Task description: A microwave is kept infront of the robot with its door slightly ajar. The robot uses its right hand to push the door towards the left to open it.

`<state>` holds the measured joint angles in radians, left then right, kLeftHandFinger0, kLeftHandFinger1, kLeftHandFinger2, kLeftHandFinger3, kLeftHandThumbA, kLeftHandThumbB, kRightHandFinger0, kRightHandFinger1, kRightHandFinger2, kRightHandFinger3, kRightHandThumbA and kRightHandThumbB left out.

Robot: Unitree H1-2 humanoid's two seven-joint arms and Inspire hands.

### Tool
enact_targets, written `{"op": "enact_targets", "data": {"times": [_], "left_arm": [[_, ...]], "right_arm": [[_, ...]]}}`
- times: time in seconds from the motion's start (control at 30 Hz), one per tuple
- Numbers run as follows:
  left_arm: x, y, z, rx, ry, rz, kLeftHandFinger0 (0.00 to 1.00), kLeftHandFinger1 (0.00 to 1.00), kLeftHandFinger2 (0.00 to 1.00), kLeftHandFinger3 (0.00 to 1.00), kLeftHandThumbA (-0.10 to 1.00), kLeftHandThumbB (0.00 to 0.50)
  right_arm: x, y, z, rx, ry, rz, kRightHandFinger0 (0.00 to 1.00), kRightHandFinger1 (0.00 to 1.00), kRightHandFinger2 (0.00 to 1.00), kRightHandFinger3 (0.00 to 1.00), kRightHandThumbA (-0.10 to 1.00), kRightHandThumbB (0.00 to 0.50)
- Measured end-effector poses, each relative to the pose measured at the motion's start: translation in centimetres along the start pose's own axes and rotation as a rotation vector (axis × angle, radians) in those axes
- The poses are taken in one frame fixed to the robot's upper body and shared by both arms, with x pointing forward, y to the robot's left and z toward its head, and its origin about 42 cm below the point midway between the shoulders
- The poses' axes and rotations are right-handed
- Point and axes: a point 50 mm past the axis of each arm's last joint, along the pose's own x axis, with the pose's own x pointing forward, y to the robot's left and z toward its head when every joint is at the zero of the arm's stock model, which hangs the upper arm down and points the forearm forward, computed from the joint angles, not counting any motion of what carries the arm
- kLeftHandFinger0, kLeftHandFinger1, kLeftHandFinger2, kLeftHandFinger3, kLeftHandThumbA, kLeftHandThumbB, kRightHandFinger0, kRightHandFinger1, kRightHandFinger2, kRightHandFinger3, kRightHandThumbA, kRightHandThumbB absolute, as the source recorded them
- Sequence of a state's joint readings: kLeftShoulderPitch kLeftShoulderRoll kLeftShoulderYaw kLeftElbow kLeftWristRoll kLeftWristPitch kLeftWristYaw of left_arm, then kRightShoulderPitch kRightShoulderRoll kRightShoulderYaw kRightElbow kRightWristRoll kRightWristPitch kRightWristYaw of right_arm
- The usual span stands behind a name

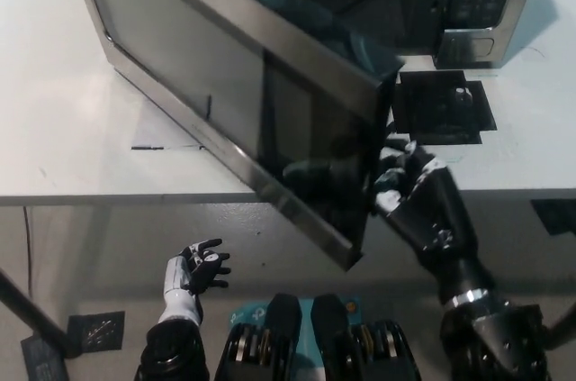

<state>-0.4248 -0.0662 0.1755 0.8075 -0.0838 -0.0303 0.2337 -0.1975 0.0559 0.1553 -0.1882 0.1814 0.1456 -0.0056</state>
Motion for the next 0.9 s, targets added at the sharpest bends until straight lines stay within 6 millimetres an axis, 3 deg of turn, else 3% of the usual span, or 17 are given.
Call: {"op": "enact_targets", "data": {"times": [0.3, 0.4, 0.47, 0.63, 0.8, 0.9], "left_arm": [[0.2, -0.2, -0.1, 0.005, 0.012, -0.003, 0.30, 0.33, 0.39, 0.48, -0.10, 0.008], [0.3, -0.2, -0.1, 0.005, 0.013, -0.004, 0.36, 0.39, 0.44, 0.48, -0.10, 0.005], [0.3, -0.3, -0.1, 0.007, 0.015, -0.005, 0.36, 0.38, 0.42, 0.47, -0.10, 0.011], [0.7, -0.9, 0.4, 0.013, 0.015, -0.016, 0.36, 0.37, 0.40, 0.45, -0.10, 0.000], [0.9, -1.4, 0.8, 0.017, 0.010, -0.026, 0.37, 0.38, 0.41, 0.43, -0.10, 0.009], [1.0, -1.6, 1.1, 0.018, 0.007, -0.030, 0.36, 0.38, 0.46, 0.46, -0.10, 0.002]], "right_arm": [[-3.9, 3.2, -0.1, 0.051, 0.026, 0.082, 0.14, 0.25, 0.42, 0.60, 0.42, 0.169], [-4.7, 3.7, 0.0, 0.058, 0.031, 0.106, 0.13, 0.24, 0.40, 0.57, 0.37, 0.193], [-5.1, 3.9, -0.1, 0.063, 0.036, 0.114, 0.12, 0.25, 0.41, 0.58, 0.42, 0.181], [-5.4, 4.4, -0.4, 0.069, 0.047, 0.145, 0.13, 0.26, 0.43, 0.61, 0.36, 0.147], [-5.4, 5.2, -0.6, 0.078, 0.055, 0.185, 0.08, 0.23, 0.41, 0.59, 0.35, 0.153], [-5.3, 5.8, -0.6, 0.080, 0.054, 0.210, 0.07, 0.22, 0.39, 0.58, 0.41, 0.160]]}}
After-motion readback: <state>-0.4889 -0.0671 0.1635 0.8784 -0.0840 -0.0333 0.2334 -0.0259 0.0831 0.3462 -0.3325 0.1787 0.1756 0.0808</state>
